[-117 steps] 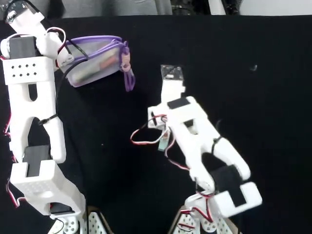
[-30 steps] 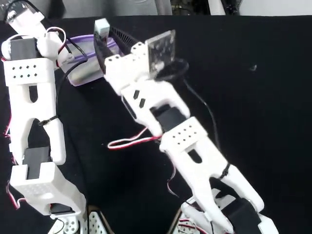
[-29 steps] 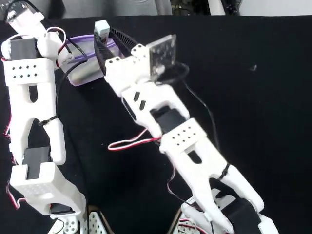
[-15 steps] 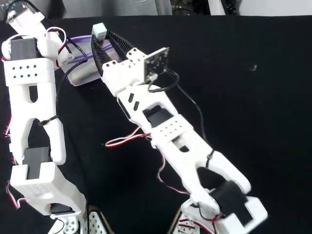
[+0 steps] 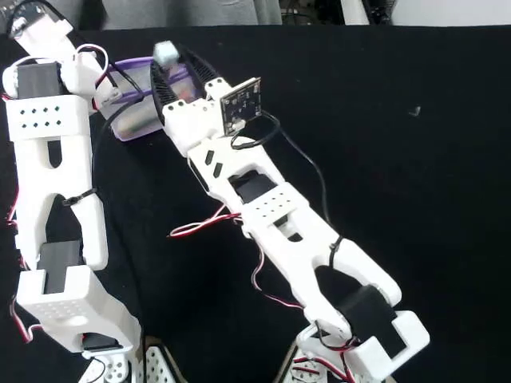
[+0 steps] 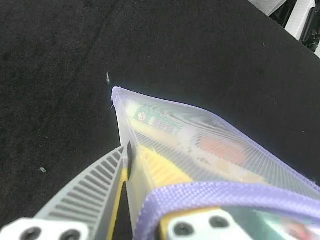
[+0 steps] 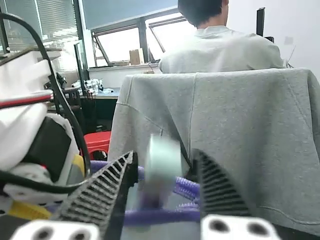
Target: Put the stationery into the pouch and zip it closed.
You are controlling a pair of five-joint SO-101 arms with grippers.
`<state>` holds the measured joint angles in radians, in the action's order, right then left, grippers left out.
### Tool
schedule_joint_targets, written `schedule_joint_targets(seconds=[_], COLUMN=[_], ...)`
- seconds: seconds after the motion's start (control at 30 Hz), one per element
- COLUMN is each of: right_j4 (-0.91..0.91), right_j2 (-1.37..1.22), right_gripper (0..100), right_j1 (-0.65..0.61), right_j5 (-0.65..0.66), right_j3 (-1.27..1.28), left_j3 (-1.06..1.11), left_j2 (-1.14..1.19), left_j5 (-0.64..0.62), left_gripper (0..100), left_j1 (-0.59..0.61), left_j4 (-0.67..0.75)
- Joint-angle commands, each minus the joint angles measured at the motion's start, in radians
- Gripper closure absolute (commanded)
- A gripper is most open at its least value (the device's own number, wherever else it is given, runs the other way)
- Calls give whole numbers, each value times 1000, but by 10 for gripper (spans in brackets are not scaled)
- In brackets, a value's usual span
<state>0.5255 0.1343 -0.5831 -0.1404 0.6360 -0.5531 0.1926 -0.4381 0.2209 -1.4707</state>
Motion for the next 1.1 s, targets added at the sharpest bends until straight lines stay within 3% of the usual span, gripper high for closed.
schedule_joint_targets(seconds=[0.0, 0.17, 0.4, 0.57, 0.83, 1.07], right_j4=[-9, -153, -491, -652, -445, -305], right_j2=[51, 183, 458, 522, 369, 156], right_gripper=[743, 743, 744, 744, 744, 744], right_j1=[-9, -3, 169, 190, 124, 86], right_j5=[-43, -40, -40, -38, 121, 138], right_j3=[-19, -18, -18, 16, 176, 163], left_j3=[21, 21, 21, 19, 21, 21], left_j2=[17, 17, 17, 15, 15, 15], left_j5=[12, 12, 12, 12, 12, 12], left_gripper=[970, 970, 970, 970, 970, 970], left_j1=[15, 18, 22, 22, 21, 21], left_j4=[31, 31, 31, 31, 31, 29])
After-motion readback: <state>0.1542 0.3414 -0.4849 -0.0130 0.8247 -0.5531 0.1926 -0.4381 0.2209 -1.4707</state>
